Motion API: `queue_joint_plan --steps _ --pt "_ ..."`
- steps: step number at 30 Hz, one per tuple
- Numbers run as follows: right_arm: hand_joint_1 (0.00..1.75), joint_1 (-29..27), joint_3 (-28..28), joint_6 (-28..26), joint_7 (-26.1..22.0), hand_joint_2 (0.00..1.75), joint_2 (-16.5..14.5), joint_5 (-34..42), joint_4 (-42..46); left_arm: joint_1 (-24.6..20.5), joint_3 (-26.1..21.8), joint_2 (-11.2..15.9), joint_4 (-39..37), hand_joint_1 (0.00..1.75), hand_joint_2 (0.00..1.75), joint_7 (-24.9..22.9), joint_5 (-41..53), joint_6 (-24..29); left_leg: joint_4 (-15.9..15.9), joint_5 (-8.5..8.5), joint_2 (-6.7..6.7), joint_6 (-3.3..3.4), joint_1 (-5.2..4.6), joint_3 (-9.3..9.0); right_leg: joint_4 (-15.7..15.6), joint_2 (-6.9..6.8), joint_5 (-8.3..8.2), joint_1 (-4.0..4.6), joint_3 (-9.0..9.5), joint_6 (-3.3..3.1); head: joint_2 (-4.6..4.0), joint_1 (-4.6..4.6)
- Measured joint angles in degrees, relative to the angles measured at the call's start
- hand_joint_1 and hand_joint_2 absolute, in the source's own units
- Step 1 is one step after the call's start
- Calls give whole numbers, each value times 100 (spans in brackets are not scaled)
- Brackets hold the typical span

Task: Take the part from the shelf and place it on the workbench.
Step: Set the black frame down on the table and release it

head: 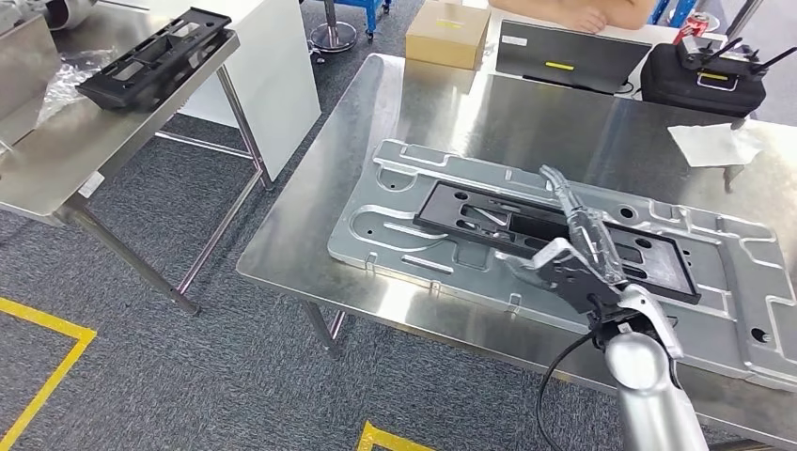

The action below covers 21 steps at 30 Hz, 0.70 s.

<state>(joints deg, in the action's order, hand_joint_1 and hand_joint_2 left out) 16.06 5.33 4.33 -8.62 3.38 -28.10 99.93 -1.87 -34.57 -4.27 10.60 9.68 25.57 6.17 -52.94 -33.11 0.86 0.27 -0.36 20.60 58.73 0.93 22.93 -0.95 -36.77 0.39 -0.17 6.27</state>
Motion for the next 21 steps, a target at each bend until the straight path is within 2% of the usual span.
queue_joint_plan --steps 1,5,9,13,16,18,19,20,21 --pt "0 -83 -67 8 -10 175 -16 312 253 1 -21 -4 0 0 0 13 -11 2 0 0 0 0 0 -1 -2 0 0 2 3 0 0 0" --pt "0 -510 -311 -68 -79 0 -62 1145 1152 5 -128 -18 0 0 0 83 -77 -10 -3 -2 0 -1 -3 -7 -20 -2 -1 2 18 0 -1 0" --pt "0 -1128 -504 -318 -361 0 -133 1457 1882 14 -209 -42 0 0 0 137 -97 -27 -4 -6 1 3 -5 -15 -31 -6 -1 -15 32 2 -1 0" --pt "0 -1891 -641 -592 -917 0 -173 1483 2405 32 -253 -54 0 0 0 172 -74 -38 -16 -17 0 17 -18 -24 -39 -6 -6 -33 45 12 -1 0" --pt "0 -2572 -813 -1027 -1409 0 -188 1013 2686 45 -275 -54 0 0 0 209 -37 -46 -40 -16 1 46 -28 -23 -62 -10 -31 -48 63 53 0 0" --pt "0 -3008 -936 -1247 -1649 0 -221 803 2836 53 -293 -57 0 0 0 230 -25 -45 14 54 3 92 -4 -42 -106 -16 -66 -49 91 101 0 0" --pt "0 -3194 -992 -1317 -1742 0 -244 753 2893 51 -303 -66 0 0 0 236 -21 -43 71 112 6 123 17 -63 -98 -22 -40 -44 91 119 -1 0" --pt "0 -3367 -1048 -1363 -1810 0 -273 717 2938 46 -315 -75 0 0 0 239 -23 -36 128 168 8 153 40 -78 14 -26 61 -39 46 130 -1 0" --pt "0 -3535 -1107 -1396 -1862 0 -307 686 2970 45 -330 -87 0 0 0 243 -30 -26 169 211 13 174 62 -89 252 -31 227 -37 -51 137 -1 0"
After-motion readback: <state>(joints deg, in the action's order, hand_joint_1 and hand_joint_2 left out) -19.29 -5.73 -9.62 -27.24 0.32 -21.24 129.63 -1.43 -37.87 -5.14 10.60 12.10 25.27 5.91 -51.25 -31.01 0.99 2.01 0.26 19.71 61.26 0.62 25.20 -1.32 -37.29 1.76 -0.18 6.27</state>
